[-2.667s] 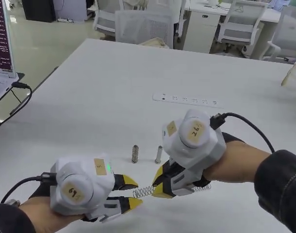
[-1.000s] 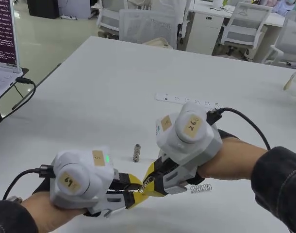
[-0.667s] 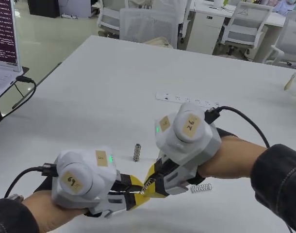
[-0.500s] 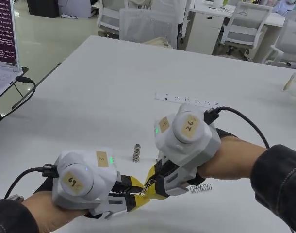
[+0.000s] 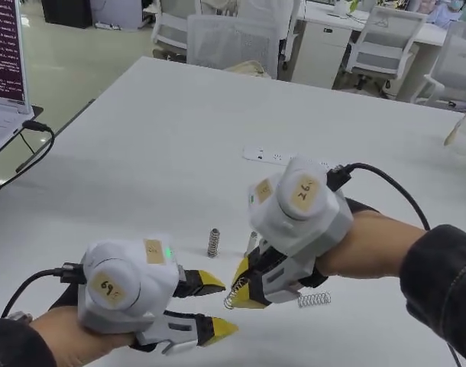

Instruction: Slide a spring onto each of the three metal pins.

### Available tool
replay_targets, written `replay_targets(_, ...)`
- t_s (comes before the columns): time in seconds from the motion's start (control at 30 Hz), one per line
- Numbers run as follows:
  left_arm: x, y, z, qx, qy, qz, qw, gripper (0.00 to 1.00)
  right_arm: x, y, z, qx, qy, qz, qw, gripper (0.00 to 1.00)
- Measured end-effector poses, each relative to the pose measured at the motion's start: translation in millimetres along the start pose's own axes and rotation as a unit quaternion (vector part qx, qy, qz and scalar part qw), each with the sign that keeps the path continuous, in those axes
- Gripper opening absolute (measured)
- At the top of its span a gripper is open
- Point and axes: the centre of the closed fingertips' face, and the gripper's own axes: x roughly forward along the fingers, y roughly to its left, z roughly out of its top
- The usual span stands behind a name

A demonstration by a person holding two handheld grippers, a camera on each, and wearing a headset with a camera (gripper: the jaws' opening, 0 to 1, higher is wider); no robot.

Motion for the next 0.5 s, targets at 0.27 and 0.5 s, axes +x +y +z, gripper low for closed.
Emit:
replay_targets(0.27, -3.0, 5.0, -2.5, -0.014, -0.011, 0.012, 0.9998, 0.45, -9.0, -8.8, -4.4, 0.008, 0.004, -0.012, 0.9999, 0.08)
replay_targets(0.5, -6.2, 10.1, -6.6, -0.024, -0.018, 0.025, 0.9992, 0.54, -14.2, -15.7, -6.0, 0.011, 0.007, -0.02, 0.9997, 0.08)
